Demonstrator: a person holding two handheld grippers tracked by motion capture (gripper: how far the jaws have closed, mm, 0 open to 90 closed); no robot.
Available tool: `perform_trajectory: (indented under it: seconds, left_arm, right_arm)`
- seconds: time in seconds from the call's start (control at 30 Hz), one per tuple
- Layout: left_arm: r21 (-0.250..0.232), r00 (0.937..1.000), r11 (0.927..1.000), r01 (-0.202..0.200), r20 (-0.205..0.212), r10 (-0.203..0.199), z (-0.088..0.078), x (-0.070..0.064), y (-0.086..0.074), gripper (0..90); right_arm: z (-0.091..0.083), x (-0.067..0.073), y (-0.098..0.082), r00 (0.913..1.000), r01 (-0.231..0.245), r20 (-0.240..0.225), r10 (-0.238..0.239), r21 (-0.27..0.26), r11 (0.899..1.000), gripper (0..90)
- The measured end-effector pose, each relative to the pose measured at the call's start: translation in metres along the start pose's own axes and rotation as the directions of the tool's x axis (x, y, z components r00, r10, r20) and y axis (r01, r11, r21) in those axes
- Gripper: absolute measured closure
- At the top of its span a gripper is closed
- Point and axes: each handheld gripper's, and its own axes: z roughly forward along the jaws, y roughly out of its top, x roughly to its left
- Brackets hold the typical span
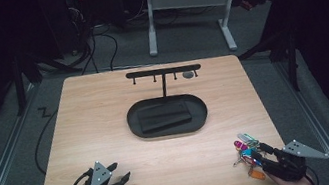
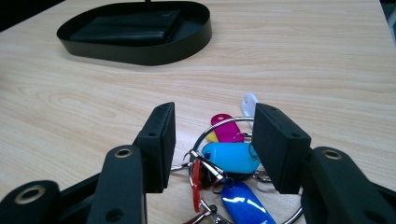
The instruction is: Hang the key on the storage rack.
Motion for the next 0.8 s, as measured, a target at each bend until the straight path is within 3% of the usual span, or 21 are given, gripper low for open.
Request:
perform_trajectory:
  seconds: [0.2, 0.33, 0.4, 0.53, 0.7, 0.8]
  left_arm:
    - [0.002, 0.9996, 0.9996, -0.029, 0.006, 0.029, 0.000, 0.000, 0.000, 42.6]
    - [-0.004, 0.9996, 0.9997, -0.024, 0.018, 0.024, 0.001, 0.002, -0.001, 41.1]
    - [0.003, 0.9991, 0.9996, -0.030, 0.030, 0.029, 0.002, 0.002, -0.002, 40.8]
    - [-0.001, 0.9978, 0.9990, -0.044, 0.050, 0.044, 0.003, -0.002, -0.002, 40.6]
    - [-0.004, 0.9926, 0.9960, -0.090, 0.082, 0.090, 0.005, -0.011, 0.000, 40.3]
    - [0.000, 0.9887, 0.9929, -0.119, 0.092, 0.118, 0.008, -0.016, 0.000, 40.1]
  right_arm:
    - [0.003, 0.011, 0.007, 0.9989, 0.046, -0.011, -0.045, 0.067, 0.997, 50.1]
    - [0.010, 0.023, 0.017, 0.9935, 0.114, -0.013, -0.113, 0.141, 0.983, 50.6]
    - [0.013, 0.028, 0.021, 0.9870, 0.159, -0.009, -0.160, 0.193, 0.968, 51.0]
    - [0.018, 0.035, 0.029, 0.9788, 0.199, -0.014, -0.204, 0.287, 0.937, 51.4]
    - [0.026, 0.035, 0.041, 0.9839, 0.174, -0.033, -0.176, 0.394, 0.903, 51.0]
    - [0.034, 0.036, 0.048, 0.9858, 0.163, -0.041, -0.163, 0.468, 0.869, 49.7]
